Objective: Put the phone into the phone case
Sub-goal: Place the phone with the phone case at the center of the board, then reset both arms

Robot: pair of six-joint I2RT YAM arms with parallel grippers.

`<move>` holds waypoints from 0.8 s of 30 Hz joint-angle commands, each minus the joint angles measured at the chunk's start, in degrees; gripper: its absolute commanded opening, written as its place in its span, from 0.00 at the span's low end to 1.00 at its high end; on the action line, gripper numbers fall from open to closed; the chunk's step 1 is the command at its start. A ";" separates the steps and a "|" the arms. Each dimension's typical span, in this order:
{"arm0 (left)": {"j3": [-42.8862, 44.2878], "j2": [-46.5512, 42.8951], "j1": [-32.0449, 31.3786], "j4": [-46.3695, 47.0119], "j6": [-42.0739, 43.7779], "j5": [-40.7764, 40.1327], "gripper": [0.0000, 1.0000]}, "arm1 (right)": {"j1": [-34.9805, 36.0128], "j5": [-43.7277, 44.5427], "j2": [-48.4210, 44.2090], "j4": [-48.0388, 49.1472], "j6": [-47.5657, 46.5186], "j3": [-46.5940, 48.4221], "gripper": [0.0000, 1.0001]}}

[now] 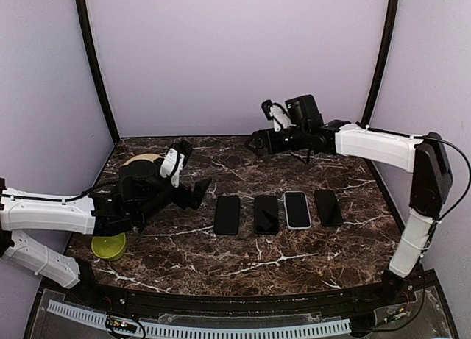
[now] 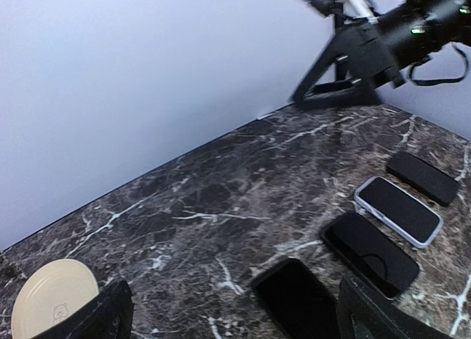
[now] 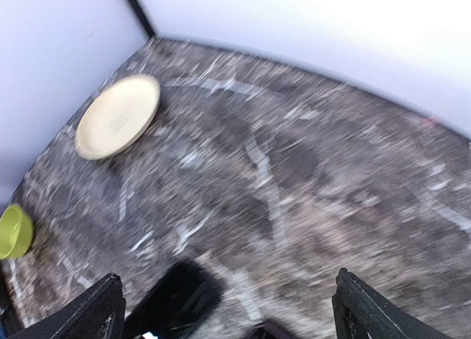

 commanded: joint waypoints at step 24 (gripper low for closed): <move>-12.54 1.04 46.90 20.38 0.42 -8.24 0.99 | -35.74 22.43 -36.82 66.42 -8.42 -69.86 0.98</move>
